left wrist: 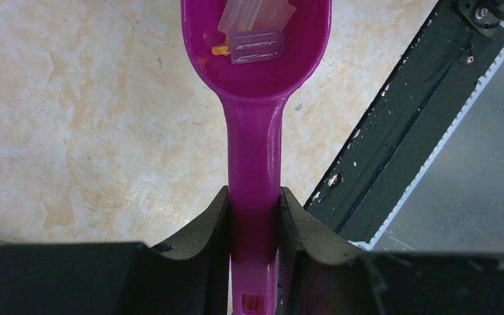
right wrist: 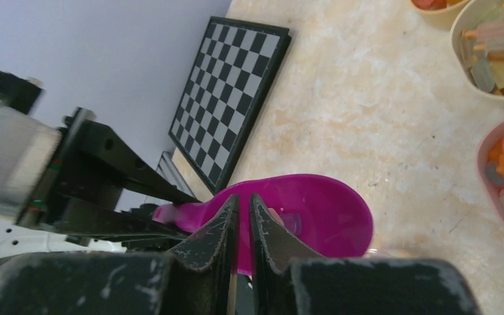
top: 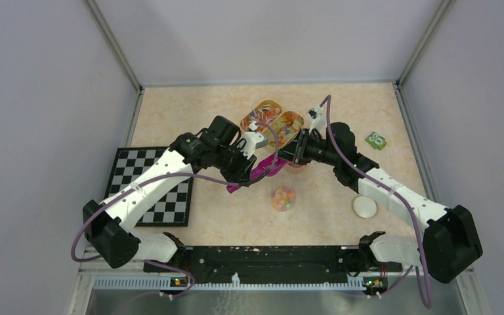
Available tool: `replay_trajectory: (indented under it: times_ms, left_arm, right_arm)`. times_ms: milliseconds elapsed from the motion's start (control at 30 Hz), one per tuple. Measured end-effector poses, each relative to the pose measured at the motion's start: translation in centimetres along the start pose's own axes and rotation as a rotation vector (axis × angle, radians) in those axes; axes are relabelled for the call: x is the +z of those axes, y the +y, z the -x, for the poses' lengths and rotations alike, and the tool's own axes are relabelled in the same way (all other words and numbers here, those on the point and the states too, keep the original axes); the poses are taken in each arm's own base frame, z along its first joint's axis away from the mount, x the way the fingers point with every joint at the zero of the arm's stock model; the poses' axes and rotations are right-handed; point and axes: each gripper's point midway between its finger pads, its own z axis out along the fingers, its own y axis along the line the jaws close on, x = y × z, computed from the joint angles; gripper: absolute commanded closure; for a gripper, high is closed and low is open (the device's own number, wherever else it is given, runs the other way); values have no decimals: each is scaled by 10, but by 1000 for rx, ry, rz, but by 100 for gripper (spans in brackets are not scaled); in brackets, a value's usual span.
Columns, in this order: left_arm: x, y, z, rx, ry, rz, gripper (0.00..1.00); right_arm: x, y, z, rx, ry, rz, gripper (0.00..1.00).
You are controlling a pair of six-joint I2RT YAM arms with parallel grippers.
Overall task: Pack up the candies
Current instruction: Place the fake candies in the packing bottle.
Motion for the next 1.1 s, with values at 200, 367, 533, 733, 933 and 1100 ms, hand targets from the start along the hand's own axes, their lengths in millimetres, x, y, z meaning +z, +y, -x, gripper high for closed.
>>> replay_trajectory:
  times_ms: [200, 367, 533, 733, 933, 1100]
  left_arm:
    - [-5, -7, -14, -6, 10, -21, 100]
    - [-8, -11, -21, -8, 11, -30, 100]
    - [-8, -15, -27, -15, 23, -50, 100]
    - [-8, -18, -31, -20, 36, -69, 100]
    - [-10, -24, -32, -23, 38, -98, 100]
    - [-10, -27, -32, -26, 39, -111, 100]
  right_arm:
    - [-4, -20, -22, 22, 28, -61, 90]
    - [-9, -24, -30, 21, 26, -71, 90]
    - [-11, -32, -52, 32, 54, -83, 91]
    - [-16, -41, -74, 47, 82, -100, 91]
    - [-21, -40, -82, 45, 86, -98, 91]
    - [-23, -42, -88, 43, 87, -99, 91]
